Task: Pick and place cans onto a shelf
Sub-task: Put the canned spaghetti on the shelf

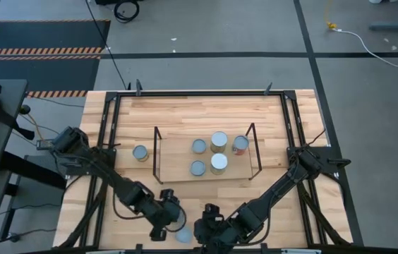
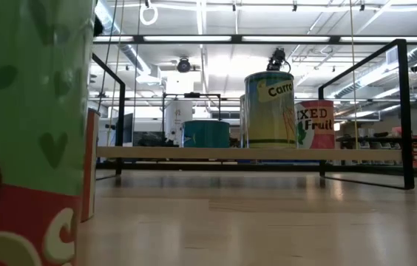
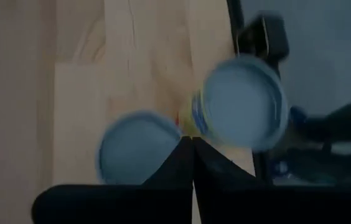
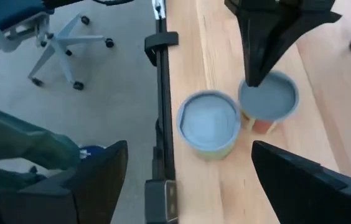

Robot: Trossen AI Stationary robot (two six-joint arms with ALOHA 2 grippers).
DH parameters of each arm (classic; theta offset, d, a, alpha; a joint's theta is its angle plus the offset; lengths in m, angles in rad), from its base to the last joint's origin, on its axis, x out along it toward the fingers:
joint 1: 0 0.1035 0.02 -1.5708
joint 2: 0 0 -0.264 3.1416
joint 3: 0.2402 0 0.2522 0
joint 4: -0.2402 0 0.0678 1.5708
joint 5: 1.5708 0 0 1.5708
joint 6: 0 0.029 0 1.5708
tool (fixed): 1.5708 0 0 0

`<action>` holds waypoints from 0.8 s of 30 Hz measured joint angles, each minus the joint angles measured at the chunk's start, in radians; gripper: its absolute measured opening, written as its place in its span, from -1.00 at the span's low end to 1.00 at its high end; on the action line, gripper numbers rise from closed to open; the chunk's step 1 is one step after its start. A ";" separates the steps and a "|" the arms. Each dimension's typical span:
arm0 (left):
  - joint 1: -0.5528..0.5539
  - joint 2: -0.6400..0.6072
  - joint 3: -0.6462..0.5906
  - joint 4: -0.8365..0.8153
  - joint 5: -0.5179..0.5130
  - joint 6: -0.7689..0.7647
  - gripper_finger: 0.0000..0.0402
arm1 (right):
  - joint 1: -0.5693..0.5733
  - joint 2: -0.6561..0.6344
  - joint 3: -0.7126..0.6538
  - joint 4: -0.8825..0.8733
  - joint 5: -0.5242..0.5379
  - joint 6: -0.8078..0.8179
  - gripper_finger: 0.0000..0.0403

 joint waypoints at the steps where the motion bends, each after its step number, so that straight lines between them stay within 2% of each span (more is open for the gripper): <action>1: -0.010 -0.008 0.009 -0.035 -0.004 0.000 -0.98 | -0.007 0.000 0.000 0.011 -0.005 -0.021 0.73; 7: -0.104 -0.154 0.002 -0.236 -0.084 0.005 -0.98 | -0.050 0.000 0.000 0.110 -0.011 -0.132 0.73; 12: -0.184 -0.340 -0.040 -0.484 -0.241 -0.119 -0.98 | -0.062 0.014 0.007 0.153 -0.011 -0.212 0.73; 15: -0.209 -0.449 -0.069 -0.573 -0.329 -0.197 -0.98 | -0.069 0.080 0.081 0.176 -0.025 -0.274 0.73; 20: -0.220 -0.577 -0.092 -0.612 -0.415 -0.252 -0.98 | -0.081 0.268 0.330 0.099 -0.055 -0.382 0.73; 24: -0.219 -0.624 -0.092 -0.614 -0.424 -0.215 -0.98 | -0.103 0.274 0.267 0.093 -0.108 -0.374 0.73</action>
